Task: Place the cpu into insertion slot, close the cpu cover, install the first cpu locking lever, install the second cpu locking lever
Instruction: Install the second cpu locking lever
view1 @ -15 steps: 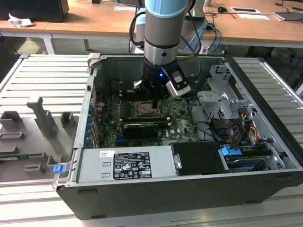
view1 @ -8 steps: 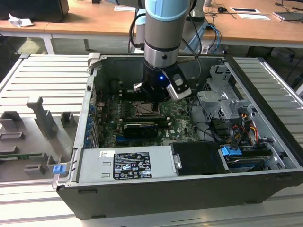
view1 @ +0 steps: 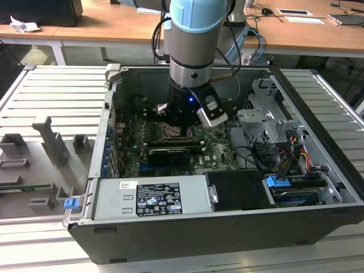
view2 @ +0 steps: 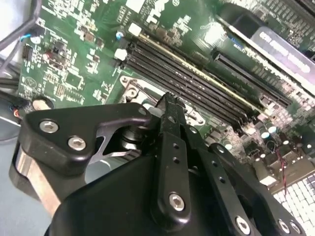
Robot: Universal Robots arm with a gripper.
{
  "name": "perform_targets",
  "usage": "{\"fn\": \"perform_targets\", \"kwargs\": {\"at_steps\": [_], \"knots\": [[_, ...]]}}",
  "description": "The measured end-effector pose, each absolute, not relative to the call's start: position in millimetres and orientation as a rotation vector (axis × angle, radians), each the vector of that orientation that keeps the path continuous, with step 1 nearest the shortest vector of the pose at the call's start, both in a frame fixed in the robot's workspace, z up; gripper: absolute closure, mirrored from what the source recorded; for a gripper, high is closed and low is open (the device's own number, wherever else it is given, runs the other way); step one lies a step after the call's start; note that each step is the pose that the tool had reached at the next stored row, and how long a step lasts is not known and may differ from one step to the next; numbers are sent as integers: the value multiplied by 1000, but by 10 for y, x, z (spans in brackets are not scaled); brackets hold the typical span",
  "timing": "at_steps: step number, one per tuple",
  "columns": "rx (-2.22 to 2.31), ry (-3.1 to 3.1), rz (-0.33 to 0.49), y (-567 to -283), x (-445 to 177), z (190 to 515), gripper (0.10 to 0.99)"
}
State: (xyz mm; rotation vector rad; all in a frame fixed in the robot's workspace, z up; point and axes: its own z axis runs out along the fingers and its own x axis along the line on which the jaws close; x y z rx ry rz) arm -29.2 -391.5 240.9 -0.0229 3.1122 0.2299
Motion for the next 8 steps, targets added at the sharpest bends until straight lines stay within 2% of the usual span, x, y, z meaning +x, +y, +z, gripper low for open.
{"fn": "perform_targets", "kwargs": {"at_steps": [2,8], "knots": [[-30,3110,266,-3918,-382,2400,976],[-55,3109,279,-3919,-533,2306,976]]}}
